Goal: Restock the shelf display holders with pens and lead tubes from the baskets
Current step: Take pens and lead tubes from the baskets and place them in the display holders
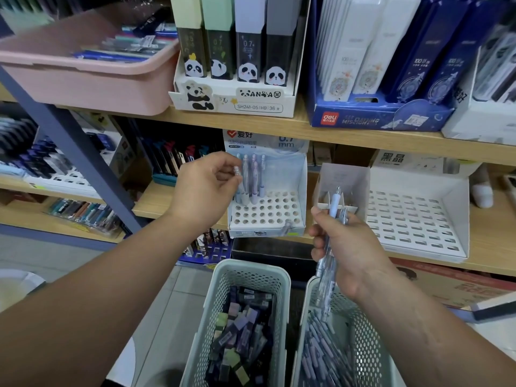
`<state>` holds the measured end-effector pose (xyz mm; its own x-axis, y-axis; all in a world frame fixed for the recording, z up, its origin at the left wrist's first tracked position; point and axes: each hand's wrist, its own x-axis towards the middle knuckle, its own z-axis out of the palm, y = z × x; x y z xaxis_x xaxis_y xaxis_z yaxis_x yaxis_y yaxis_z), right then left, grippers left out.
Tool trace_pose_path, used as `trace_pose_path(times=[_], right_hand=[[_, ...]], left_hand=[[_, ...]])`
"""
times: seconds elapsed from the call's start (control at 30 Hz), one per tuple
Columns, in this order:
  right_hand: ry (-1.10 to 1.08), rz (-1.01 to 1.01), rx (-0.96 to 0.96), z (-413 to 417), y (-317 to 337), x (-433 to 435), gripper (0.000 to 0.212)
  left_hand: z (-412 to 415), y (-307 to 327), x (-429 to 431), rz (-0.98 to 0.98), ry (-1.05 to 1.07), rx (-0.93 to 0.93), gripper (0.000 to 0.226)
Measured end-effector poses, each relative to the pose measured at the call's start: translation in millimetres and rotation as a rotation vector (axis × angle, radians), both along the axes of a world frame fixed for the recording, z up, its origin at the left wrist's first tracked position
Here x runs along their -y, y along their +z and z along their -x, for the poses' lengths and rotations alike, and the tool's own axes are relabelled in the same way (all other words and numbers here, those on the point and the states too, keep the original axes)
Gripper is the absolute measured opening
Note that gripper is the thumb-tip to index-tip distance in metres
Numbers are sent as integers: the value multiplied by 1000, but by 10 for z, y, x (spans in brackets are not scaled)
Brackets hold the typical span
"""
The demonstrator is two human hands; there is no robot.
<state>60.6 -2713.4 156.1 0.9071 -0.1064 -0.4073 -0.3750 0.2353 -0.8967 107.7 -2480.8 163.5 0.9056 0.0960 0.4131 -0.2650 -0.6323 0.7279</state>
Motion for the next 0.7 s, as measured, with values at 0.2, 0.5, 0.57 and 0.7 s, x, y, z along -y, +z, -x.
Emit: trace_pose_path(times=[0.2, 0.5, 0.57, 0.7], right_hand=[[1, 1, -6, -2, 9, 14, 10], [-1, 0, -28, 14, 22, 9, 12], [-7, -15, -39, 18, 32, -2, 11], [-26, -193, -79, 34, 103, -15, 8]], left_hand=[[3, 40, -1, 4, 12, -6, 21], [22, 57, 22, -107, -26, 24, 23], [33, 19, 43, -171, -37, 42, 25], [24, -30, 75, -317, -30, 124, 28]])
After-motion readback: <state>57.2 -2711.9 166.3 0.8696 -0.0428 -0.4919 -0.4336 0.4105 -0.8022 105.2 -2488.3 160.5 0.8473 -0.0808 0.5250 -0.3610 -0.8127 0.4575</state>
